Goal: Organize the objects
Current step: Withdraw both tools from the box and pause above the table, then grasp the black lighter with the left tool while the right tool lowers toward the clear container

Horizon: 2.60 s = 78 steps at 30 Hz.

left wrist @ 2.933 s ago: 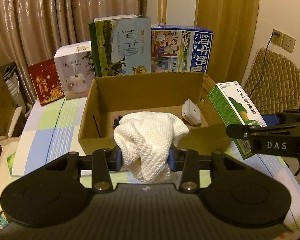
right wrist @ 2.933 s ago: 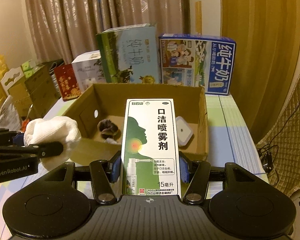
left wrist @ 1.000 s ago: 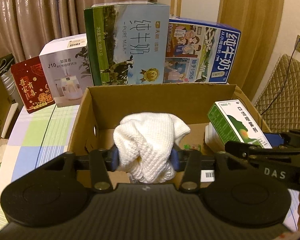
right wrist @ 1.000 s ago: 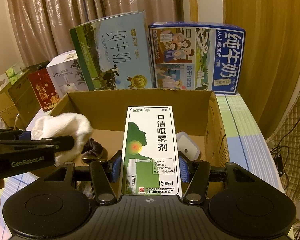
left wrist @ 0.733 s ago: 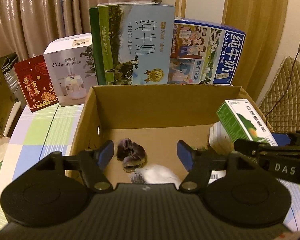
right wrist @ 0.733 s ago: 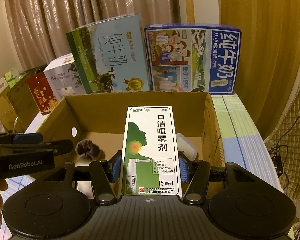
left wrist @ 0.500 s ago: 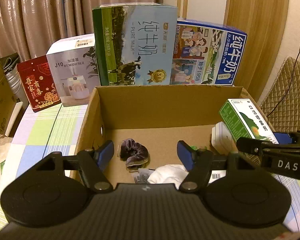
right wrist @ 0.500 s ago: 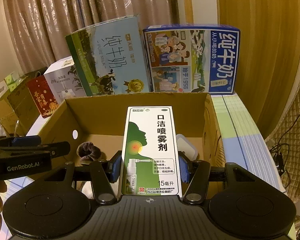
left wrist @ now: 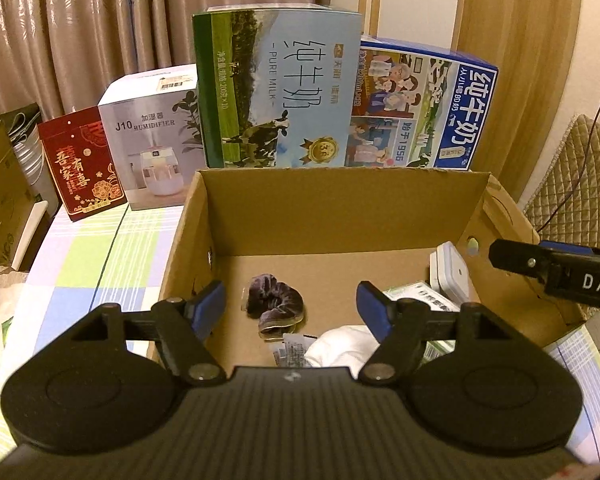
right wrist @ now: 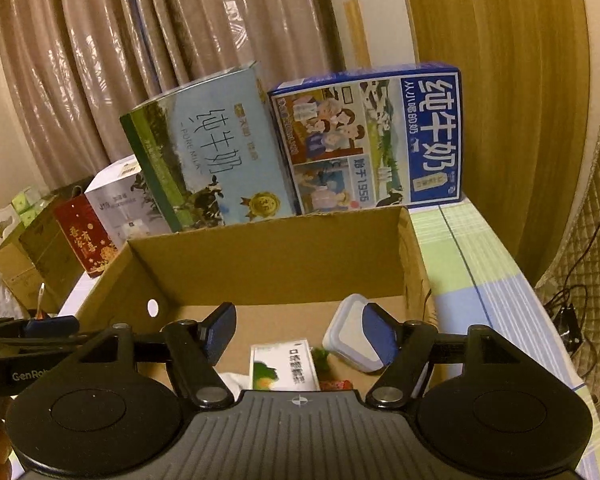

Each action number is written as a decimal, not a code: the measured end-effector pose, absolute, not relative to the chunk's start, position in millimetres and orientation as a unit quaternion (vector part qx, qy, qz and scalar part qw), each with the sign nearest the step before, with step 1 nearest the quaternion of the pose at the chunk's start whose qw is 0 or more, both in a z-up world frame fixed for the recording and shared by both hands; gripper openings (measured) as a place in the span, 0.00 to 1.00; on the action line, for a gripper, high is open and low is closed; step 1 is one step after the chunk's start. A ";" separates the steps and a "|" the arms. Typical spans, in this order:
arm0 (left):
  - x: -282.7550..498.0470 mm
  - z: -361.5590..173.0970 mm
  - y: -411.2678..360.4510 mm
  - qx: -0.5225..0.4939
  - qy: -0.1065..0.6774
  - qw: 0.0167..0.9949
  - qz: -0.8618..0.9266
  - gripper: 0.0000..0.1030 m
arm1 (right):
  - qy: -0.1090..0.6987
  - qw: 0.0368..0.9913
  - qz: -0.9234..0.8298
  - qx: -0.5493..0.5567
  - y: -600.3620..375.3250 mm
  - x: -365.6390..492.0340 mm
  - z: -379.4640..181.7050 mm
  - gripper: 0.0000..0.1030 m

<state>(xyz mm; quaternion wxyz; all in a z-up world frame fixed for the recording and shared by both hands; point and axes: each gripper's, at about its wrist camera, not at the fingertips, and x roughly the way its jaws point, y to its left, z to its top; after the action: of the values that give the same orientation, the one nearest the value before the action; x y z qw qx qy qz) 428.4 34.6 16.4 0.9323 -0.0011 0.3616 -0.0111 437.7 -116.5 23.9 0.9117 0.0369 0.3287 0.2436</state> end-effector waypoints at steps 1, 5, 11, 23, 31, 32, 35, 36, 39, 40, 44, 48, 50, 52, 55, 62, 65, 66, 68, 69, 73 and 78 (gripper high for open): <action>428.2 16.4 34.8 0.000 0.361 0.932 -0.011 0.66 | 0.328 0.912 0.243 0.036 -116.3 437.2 24.0 0.67; 427.7 17.4 33.0 0.003 0.360 0.933 -0.014 0.68 | 0.330 0.912 0.243 0.028 -115.6 435.8 21.3 0.70; 426.6 18.8 31.4 0.004 0.359 0.933 -0.015 0.69 | 0.332 0.912 0.241 0.018 -114.3 433.9 19.0 0.72; 418.7 25.2 27.2 0.009 0.353 0.936 -0.019 0.76 | 0.331 0.913 0.239 0.016 -115.8 428.6 20.7 0.75; 398.7 34.9 25.0 0.018 0.343 0.939 -0.018 0.84 | 0.324 0.914 0.243 0.019 -124.6 414.2 28.7 0.86; 395.1 35.7 24.2 0.020 0.342 0.939 -0.018 0.85 | 0.323 0.915 0.243 0.018 -125.8 411.9 29.5 0.87; 381.6 37.9 22.4 0.024 0.337 0.941 -0.019 0.90 | 0.317 0.917 0.243 0.016 -131.5 403.7 32.1 0.92; 376.2 38.8 22.0 0.025 0.335 0.942 -0.020 0.91 | 0.315 0.917 0.242 0.017 -134.2 401.6 32.8 0.94; 359.1 41.4 21.5 0.024 0.329 0.944 -0.019 0.93 | 0.313 0.919 0.238 0.022 -145.5 392.5 34.8 0.96; 353.6 42.2 21.0 0.025 0.328 0.944 -0.018 0.94 | 0.313 0.919 0.237 0.023 -149.4 389.5 35.1 0.97; 330.4 44.3 17.8 0.034 0.321 0.946 -0.014 0.97 | 0.314 0.919 0.236 0.023 -163.0 374.6 36.7 0.98; 307.0 44.0 17.6 0.037 0.317 0.948 -0.007 0.99 | 0.319 0.918 0.233 0.026 -179.3 359.8 37.0 0.98; 297.4 42.6 19.5 0.034 0.318 0.947 -0.004 0.99 | 0.323 0.917 0.231 0.028 -187.4 352.4 36.0 0.98; 287.2 39.6 22.3 0.030 0.323 0.946 -0.002 0.99 | 0.327 0.916 0.229 0.028 -194.3 344.7 34.5 0.98; 273.1 33.7 27.4 0.029 0.335 0.942 0.002 0.99 | 0.333 0.912 0.237 0.019 -200.1 330.7 31.9 0.98; 245.2 20.7 39.2 0.030 0.353 0.935 0.009 0.99 | 0.350 0.900 0.261 -0.007 -197.0 300.6 20.3 0.98; 236.8 14.8 43.5 0.032 0.363 0.931 0.015 0.99 | 0.358 0.892 0.275 -0.012 -192.0 292.3 15.3 0.98; 233.8 13.3 44.9 0.033 0.365 0.930 0.016 0.99 | 0.360 0.891 0.277 -0.014 -190.2 290.4 13.9 0.98; 229.8 11.3 47.2 0.033 0.369 0.929 0.019 0.99 | 0.363 0.888 0.280 -0.018 -186.5 287.8 10.9 0.98; 228.3 10.1 48.1 0.032 0.371 0.928 0.019 0.99 | 0.364 0.888 0.281 -0.021 -184.5 287.1 9.6 0.98; 226.0 7.3 51.3 0.030 0.376 0.926 0.021 0.99 | 0.367 0.885 0.285 -0.027 -177.6 285.4 6.5 0.98; 225.3 5.4 52.9 0.029 0.378 0.925 0.020 0.99 | 0.372 0.882 0.287 -0.032 -172.0 283.3 2.2 0.98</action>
<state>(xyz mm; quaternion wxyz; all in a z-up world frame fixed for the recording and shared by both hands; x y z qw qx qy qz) 225.3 52.9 5.4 0.9253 0.0293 0.3777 0.0200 283.3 -172.0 2.2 0.8821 -0.0324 0.3719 0.2872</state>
